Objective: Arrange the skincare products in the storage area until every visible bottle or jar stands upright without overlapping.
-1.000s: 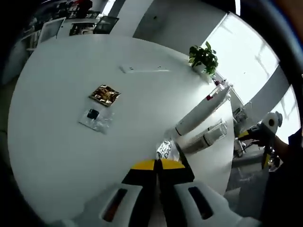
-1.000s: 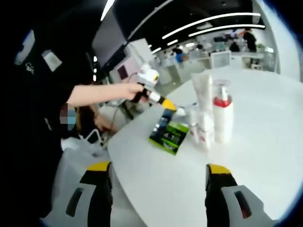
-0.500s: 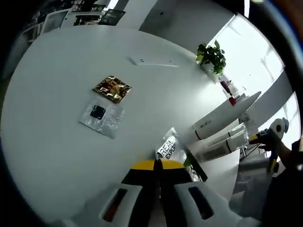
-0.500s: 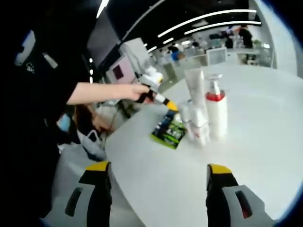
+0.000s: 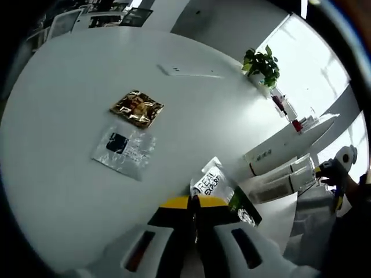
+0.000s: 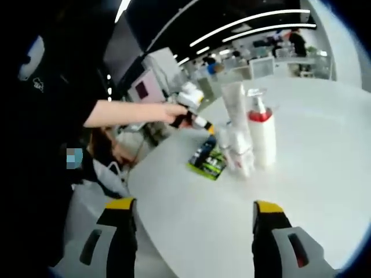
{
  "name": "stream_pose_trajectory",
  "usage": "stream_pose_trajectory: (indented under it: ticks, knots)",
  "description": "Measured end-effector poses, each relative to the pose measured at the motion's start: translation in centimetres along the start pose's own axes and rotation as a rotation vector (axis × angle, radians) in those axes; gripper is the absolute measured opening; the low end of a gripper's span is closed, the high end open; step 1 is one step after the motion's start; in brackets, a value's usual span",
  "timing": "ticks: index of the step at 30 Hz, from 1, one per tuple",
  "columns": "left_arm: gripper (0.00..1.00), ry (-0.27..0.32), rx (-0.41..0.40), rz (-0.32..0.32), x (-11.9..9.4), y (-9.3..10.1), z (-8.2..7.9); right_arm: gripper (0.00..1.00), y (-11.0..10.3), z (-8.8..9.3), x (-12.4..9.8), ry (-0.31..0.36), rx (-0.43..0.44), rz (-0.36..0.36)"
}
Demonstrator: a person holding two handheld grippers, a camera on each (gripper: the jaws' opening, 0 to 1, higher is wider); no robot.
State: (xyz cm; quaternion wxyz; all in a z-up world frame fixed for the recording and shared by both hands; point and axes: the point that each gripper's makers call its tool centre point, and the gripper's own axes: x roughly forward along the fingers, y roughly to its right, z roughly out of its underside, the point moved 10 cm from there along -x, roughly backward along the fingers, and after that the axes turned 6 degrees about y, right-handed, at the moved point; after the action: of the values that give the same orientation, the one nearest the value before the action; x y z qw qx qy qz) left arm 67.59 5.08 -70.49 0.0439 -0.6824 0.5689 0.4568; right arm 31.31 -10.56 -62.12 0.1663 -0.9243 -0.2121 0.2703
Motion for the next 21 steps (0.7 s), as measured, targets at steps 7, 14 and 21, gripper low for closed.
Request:
stream_pose_trajectory:
  ticks: [7, 14, 21]
  knots:
    - [0.08, -0.022, 0.018, -0.014, 0.45, -0.21, 0.06, 0.83, 0.24, 0.24, -0.08, -0.003, 0.010, 0.003]
    - [0.09, -0.024, 0.032, -0.023, 0.68, -0.48, -0.06, 0.83, 0.08, 0.26, 0.10, -0.002, 0.012, -0.005]
    - [0.10, -0.029, 0.043, -0.031, 0.70, -0.55, -0.10, 0.83, 0.19, 0.39, -0.05, -0.001, 0.020, -0.001]
